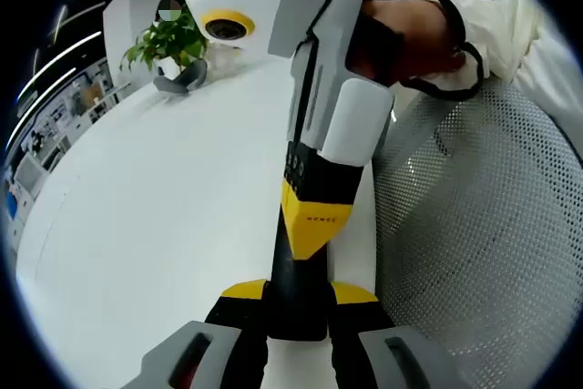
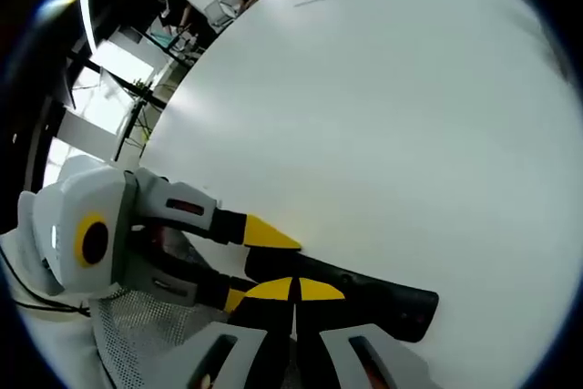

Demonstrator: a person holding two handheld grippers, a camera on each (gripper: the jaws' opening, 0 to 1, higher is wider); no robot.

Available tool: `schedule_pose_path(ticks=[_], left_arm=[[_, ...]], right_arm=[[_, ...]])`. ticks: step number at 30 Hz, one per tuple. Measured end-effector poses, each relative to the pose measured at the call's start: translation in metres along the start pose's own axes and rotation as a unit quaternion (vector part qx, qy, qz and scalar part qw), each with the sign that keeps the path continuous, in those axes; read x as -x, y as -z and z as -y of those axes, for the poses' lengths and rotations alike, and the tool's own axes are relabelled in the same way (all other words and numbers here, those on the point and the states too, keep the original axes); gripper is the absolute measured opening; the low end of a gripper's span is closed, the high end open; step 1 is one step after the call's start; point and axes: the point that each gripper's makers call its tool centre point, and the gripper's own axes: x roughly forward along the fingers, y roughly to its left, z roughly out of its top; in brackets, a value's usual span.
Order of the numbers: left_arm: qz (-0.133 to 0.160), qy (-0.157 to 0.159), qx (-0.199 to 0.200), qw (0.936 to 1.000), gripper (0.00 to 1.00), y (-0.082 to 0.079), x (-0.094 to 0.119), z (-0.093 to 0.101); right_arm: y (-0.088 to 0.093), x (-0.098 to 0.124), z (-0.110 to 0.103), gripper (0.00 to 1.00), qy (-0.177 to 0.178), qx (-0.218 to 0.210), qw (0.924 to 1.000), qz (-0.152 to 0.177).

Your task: Press the specified remote control buttons in sequence, fully releasing each button before pressing the next.

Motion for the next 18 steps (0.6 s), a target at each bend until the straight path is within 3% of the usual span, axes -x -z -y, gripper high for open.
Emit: schedule_pose_path(ticks=[18], left_arm=[[-0.007, 0.001, -0.005, 1.0000, 0.24, -0.0004, -0.0001, 0.0004]], right_arm=[[-0.0019, 0.0003, 0.0003, 0.00, -0.010, -0.007, 0.9999, 0.003]])
